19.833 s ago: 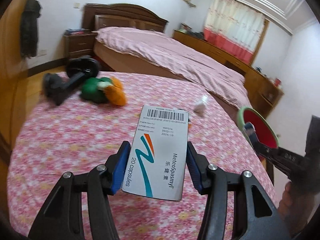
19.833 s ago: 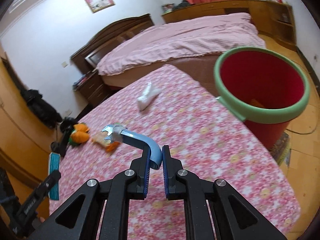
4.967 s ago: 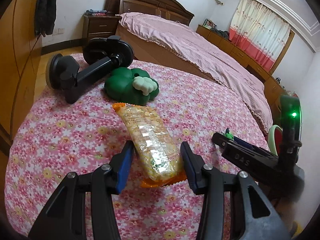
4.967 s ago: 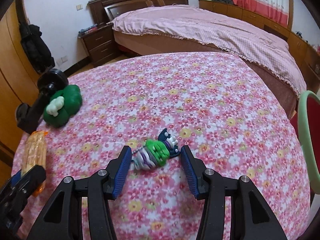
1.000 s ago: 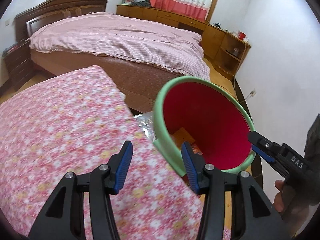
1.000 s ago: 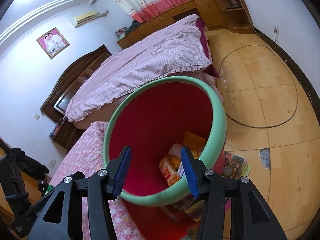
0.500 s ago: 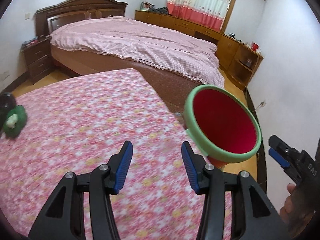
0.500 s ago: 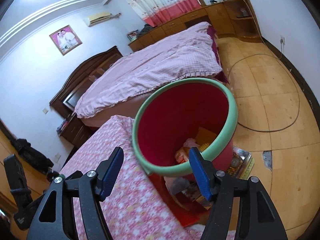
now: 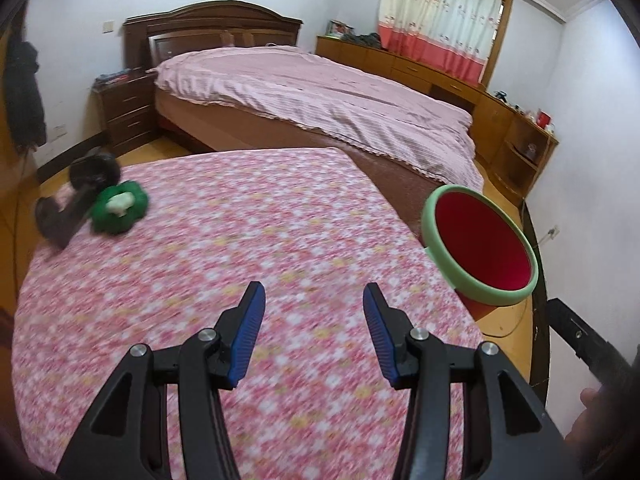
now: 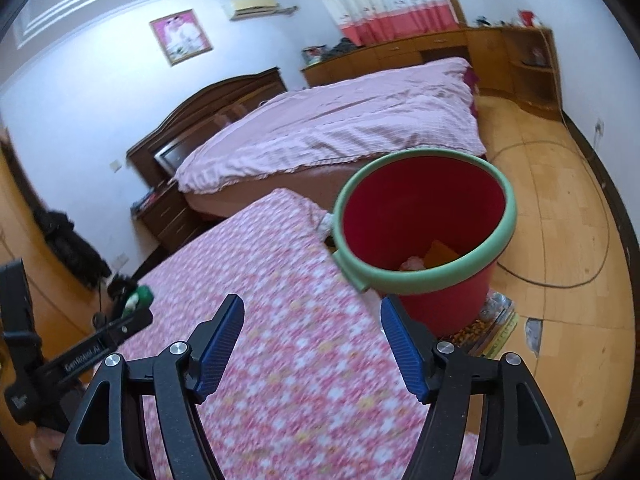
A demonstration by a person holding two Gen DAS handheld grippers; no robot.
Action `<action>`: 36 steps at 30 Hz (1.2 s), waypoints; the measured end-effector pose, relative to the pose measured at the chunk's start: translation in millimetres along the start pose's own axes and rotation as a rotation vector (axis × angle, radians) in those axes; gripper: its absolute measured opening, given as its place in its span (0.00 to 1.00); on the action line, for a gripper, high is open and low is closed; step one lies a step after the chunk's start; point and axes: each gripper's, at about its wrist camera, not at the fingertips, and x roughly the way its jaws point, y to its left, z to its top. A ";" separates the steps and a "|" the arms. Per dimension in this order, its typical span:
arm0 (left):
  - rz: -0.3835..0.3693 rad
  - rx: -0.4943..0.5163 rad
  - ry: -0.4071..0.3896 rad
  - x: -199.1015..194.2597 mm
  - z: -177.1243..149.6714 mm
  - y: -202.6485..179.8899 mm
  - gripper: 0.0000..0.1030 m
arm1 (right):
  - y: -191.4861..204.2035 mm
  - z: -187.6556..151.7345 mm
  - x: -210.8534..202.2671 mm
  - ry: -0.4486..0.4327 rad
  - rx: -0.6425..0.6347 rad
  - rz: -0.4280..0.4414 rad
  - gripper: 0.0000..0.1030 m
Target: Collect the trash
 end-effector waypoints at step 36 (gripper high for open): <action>0.205 -0.008 -0.241 -106.3 -55.9 36.7 0.52 | 78.3 -55.4 -64.8 -0.130 -0.209 0.055 0.71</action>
